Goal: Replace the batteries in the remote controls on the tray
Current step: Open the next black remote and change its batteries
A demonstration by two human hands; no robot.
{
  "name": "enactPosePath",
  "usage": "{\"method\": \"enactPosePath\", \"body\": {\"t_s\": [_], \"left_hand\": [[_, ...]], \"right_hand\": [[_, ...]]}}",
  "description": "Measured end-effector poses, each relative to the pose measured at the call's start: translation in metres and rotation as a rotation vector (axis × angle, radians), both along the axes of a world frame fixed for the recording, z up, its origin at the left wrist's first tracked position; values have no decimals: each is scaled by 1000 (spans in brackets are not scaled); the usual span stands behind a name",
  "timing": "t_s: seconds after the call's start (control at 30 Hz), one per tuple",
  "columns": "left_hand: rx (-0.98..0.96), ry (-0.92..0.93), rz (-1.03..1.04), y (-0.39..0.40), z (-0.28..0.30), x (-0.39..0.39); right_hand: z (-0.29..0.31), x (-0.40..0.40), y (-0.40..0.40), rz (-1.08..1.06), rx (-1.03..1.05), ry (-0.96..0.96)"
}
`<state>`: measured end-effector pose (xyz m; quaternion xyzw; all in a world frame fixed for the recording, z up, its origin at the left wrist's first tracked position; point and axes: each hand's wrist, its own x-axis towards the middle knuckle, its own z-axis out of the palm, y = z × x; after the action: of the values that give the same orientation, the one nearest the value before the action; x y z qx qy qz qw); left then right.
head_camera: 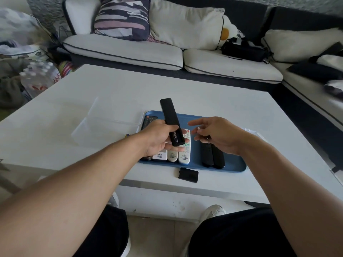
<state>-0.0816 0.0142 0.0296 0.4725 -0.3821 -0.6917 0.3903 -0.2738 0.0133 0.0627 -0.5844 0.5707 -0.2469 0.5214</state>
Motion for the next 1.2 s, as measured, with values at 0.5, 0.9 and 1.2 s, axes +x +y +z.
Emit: {"method": "enactPosePath", "body": {"t_s": [0.5,0.9,1.2], "left_hand": [[-133,26,222,-6,0,1],[-155,-1,232,-6,1,-3],[-118,92,205,-4,4,-6]], "right_hand": [[-4,8,-3,-115,-236,44],[2,9,2,-45,-202,-171],[5,10,5,-65,-448,-2]]}}
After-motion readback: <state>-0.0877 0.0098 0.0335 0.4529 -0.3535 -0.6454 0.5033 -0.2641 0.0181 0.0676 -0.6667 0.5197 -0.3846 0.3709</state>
